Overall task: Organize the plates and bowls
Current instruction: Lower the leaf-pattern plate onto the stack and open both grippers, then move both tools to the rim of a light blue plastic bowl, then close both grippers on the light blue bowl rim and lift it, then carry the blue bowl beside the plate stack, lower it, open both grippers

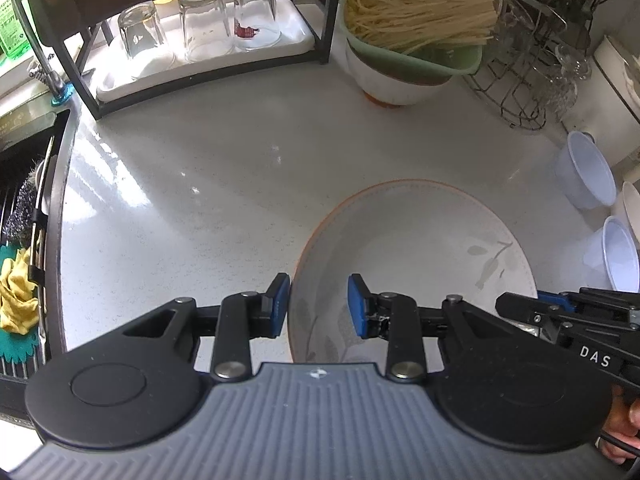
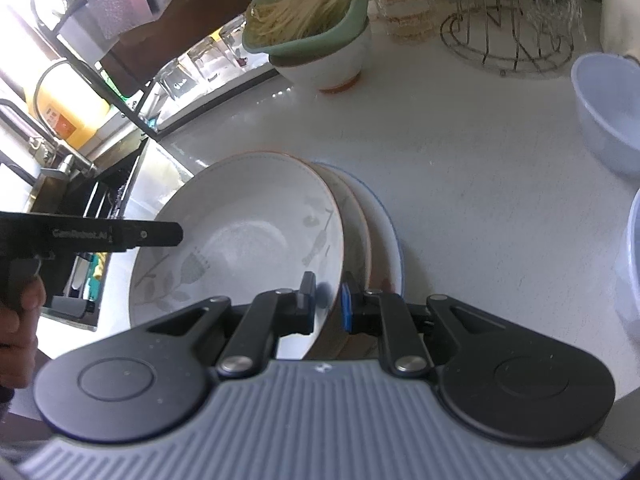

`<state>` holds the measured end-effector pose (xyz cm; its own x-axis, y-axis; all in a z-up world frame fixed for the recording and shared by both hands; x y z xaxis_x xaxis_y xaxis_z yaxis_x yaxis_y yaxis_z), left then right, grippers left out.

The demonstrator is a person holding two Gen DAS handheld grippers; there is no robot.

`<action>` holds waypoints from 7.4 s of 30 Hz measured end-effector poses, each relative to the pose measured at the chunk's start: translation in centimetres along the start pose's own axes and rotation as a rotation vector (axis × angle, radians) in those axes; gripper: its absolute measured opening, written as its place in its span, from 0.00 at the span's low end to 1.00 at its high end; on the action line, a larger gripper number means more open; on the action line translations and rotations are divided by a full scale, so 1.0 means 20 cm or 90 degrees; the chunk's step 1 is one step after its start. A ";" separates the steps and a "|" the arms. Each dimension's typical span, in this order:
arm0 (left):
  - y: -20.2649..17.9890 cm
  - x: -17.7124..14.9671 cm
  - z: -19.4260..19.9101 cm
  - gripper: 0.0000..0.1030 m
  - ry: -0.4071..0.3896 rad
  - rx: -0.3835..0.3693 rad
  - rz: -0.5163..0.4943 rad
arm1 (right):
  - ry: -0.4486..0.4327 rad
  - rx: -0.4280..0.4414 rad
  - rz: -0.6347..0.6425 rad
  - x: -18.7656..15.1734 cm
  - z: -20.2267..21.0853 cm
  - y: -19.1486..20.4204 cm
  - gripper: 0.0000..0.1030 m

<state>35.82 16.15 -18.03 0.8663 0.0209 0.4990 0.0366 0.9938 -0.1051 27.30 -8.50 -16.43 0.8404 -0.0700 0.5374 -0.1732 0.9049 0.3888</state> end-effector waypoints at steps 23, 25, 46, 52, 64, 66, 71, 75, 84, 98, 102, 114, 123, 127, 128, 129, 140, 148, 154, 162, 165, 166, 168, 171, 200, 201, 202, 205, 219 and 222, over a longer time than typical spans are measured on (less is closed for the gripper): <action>0.04 -0.05 0.14 0.36 -0.050 0.008 0.137 | -0.030 0.001 0.042 0.07 0.08 -0.05 0.15; 0.02 -0.05 0.16 0.36 -0.057 0.009 0.140 | -0.044 0.001 0.034 0.08 0.11 -0.07 0.15; -0.34 -0.01 0.69 0.36 -0.204 -0.004 0.138 | -0.175 0.037 0.102 0.23 0.57 -0.03 0.15; -0.44 -0.05 0.84 0.36 -0.227 -0.014 0.136 | -0.208 0.043 0.109 0.23 0.74 -0.02 0.15; -0.38 -0.13 0.90 0.36 -0.227 -0.063 0.099 | -0.247 0.008 0.097 0.11 0.87 0.08 0.15; -0.36 -0.15 0.91 0.36 -0.231 -0.061 0.085 | -0.253 0.001 0.094 0.08 0.89 0.09 0.15; -0.33 -0.19 0.94 0.36 -0.237 -0.095 0.088 | -0.251 -0.030 0.088 0.01 0.93 0.16 0.15; -0.36 -0.22 0.92 0.36 -0.240 -0.115 0.072 | -0.262 -0.055 0.078 -0.05 0.97 0.20 0.15; -0.48 -0.27 0.88 0.36 -0.227 -0.147 0.052 | -0.269 -0.084 0.034 -0.13 1.02 0.13 0.15; -0.93 -0.14 0.56 0.37 -0.177 -0.190 -0.004 | -0.264 -0.169 0.004 -0.09 1.02 -0.32 0.16; -1.07 -0.09 0.43 0.51 -0.147 -0.206 -0.041 | -0.260 -0.157 -0.011 -0.07 1.01 -0.42 0.17; -1.25 -0.01 0.08 0.57 -0.073 -0.220 -0.036 | -0.218 -0.183 -0.090 -0.03 0.89 -0.72 0.48; -1.40 0.02 -0.15 0.55 -0.012 -0.254 -0.048 | -0.201 -0.239 -0.117 -0.03 0.75 -0.92 0.48; -1.48 0.04 -0.21 0.55 0.004 -0.248 -0.074 | -0.196 -0.240 -0.138 -0.03 0.71 -1.00 0.48; -1.49 0.04 -0.22 0.55 0.007 -0.246 -0.077 | -0.192 -0.240 -0.143 -0.03 0.71 -1.02 0.48; -1.50 0.05 -0.24 0.55 0.010 -0.244 -0.080 | -0.187 -0.238 -0.148 -0.03 0.70 -1.04 0.48; -1.59 0.04 -0.34 0.41 0.030 -0.236 -0.098 | -0.156 -0.214 -0.156 -0.06 0.60 -1.11 0.33; -1.60 0.01 -0.38 0.26 0.047 -0.249 -0.090 | -0.136 -0.193 -0.163 -0.08 0.56 -1.12 0.11; -1.56 0.03 -0.35 0.26 0.044 -0.245 -0.083 | -0.140 -0.173 -0.173 -0.06 0.56 -1.12 0.10; -1.41 0.09 -0.29 0.26 0.027 -0.216 -0.047 | -0.146 -0.121 -0.148 0.00 0.52 -1.02 0.10; -1.37 0.11 -0.27 0.26 0.020 -0.200 -0.055 | -0.141 -0.112 -0.124 0.04 0.51 -0.96 0.10; -1.36 0.11 -0.27 0.26 0.017 -0.193 -0.057 | -0.141 -0.107 -0.117 0.05 0.51 -0.94 0.10; -1.34 0.12 -0.27 0.26 0.013 -0.183 -0.055 | -0.140 -0.100 -0.105 0.07 0.49 -0.91 0.10; -1.30 0.12 -0.27 0.27 0.003 -0.166 -0.058 | -0.130 -0.092 -0.092 0.08 0.45 -0.88 0.10; -1.11 0.12 -0.07 0.39 -0.039 -0.033 0.042 | -0.082 -0.012 -0.010 0.25 0.35 -0.78 0.16; -1.10 0.12 -0.03 0.40 -0.045 -0.032 0.049 | -0.089 -0.010 -0.010 0.27 0.37 -0.79 0.16; -1.09 0.13 0.01 0.40 -0.052 -0.028 0.059 | -0.097 -0.005 -0.008 0.29 0.39 -0.78 0.16; -1.07 0.14 0.12 0.40 -0.074 -0.022 0.084 | -0.120 -0.002 0.007 0.32 0.46 -0.77 0.17; -1.09 0.12 0.74 0.40 -0.182 -0.054 0.042 | -0.240 -0.028 0.021 0.33 0.92 -0.58 0.17; -1.08 0.08 0.84 0.40 -0.186 -0.076 0.047 | -0.263 -0.037 0.029 0.30 1.02 -0.53 0.17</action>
<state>28.05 -3.41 -0.51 0.6893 0.1395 0.7110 0.0522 0.9692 -0.2408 23.74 -27.00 -2.04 0.5532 -0.1815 0.8130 -0.1665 0.9322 0.3214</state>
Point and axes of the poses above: each gripper's, at about its wrist camera, not at the fingertips, and z roughly against the way its jaws point, y to its left, x to its top, the point moved 4 cm from there along -z, roughly the way its jaws point, and after that the axes turned 6 degrees about -y, right-handed, at the moved point
